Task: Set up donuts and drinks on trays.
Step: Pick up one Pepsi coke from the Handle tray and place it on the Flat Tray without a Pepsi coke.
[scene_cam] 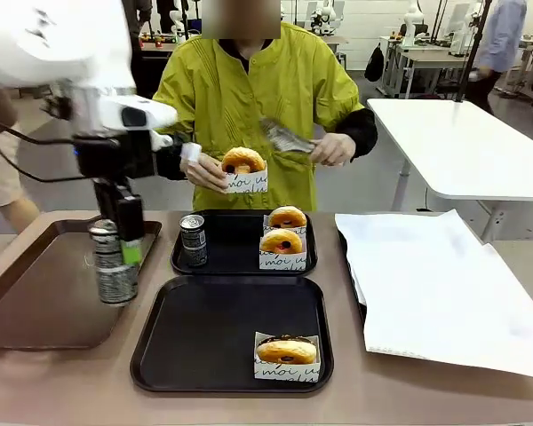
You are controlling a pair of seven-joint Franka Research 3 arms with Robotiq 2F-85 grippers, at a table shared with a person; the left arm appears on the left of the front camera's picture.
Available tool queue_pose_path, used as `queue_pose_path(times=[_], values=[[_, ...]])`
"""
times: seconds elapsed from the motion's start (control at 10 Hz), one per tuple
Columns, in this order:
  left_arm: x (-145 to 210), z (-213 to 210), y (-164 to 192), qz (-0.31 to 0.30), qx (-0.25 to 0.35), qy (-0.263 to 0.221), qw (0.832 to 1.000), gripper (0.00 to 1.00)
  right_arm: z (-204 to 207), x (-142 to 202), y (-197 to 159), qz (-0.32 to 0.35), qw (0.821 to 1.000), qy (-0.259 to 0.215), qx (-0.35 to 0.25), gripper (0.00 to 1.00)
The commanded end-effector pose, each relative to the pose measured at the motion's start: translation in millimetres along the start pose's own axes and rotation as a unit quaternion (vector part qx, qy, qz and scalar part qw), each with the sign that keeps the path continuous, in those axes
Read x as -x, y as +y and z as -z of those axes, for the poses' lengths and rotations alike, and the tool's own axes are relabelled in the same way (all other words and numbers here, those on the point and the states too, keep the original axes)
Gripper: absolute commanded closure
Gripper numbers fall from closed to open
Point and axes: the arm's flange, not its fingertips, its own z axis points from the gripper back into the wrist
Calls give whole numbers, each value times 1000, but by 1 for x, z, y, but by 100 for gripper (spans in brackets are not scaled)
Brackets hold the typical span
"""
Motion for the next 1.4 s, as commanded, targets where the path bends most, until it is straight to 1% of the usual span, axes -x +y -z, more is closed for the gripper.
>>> queue_pose_path(times=[0.0, 0.1, 0.2, 1.2, 1.3], values=[[15, -5, -3, -4, -6, -31, 1000, 44, 2, 0, 1, -3, 1000, -8, -9, 0], [13, -4, 5, -21, -15, -40, 999, 44, 2, 0, 1, -3, 1000, -8, -9, 0], [13, -11, -3, -3, -7, -13, 1000, 44, 2, 0, 1, -3, 1000, -8, -9, 0], [12, -7, -1, -6, -6, -13, 1000, 44, 2, 0, 1, -3, 1000, -8, -9, 0], [-6, -1, -1, -2, -15, -3, 1000, 44, 2, 0, 1, -3, 1000, -8, -9, 0]])
